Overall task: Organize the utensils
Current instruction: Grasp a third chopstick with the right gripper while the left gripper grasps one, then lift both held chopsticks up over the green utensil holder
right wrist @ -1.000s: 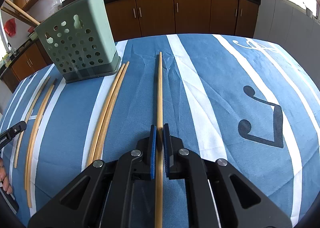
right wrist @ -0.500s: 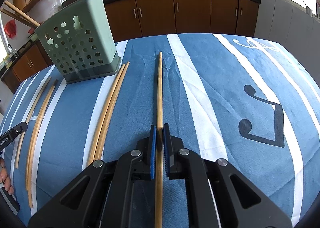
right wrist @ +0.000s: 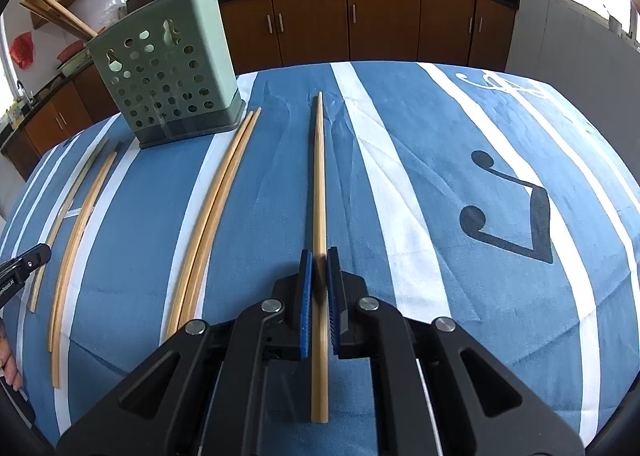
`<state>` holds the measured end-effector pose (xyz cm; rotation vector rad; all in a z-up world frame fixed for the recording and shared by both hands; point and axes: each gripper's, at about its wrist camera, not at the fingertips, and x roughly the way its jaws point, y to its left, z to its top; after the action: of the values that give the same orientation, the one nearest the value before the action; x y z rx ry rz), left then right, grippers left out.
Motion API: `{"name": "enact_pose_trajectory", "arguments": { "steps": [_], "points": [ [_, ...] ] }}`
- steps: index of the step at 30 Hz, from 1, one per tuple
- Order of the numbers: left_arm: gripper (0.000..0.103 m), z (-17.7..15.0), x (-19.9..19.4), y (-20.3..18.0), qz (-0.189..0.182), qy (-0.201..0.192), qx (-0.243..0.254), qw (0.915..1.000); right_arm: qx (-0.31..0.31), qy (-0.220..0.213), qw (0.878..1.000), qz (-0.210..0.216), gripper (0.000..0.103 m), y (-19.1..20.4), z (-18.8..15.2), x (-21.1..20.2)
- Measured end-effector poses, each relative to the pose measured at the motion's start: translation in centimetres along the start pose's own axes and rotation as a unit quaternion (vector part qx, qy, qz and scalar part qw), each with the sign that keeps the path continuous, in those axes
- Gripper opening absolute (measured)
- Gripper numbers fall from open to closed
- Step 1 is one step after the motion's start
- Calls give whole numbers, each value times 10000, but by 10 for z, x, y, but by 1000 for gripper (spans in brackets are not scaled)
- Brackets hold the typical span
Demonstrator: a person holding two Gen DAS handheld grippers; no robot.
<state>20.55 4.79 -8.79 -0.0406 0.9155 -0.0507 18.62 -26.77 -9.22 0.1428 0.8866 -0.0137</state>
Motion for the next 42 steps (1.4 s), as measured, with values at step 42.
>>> {"name": "enact_pose_trajectory", "arguments": {
  "steps": [42],
  "points": [
    [7,100,-165,-2,-766,-2008,-42,9766,557,-2101,9729,793,8,-27,84,-143]
  ]
}}
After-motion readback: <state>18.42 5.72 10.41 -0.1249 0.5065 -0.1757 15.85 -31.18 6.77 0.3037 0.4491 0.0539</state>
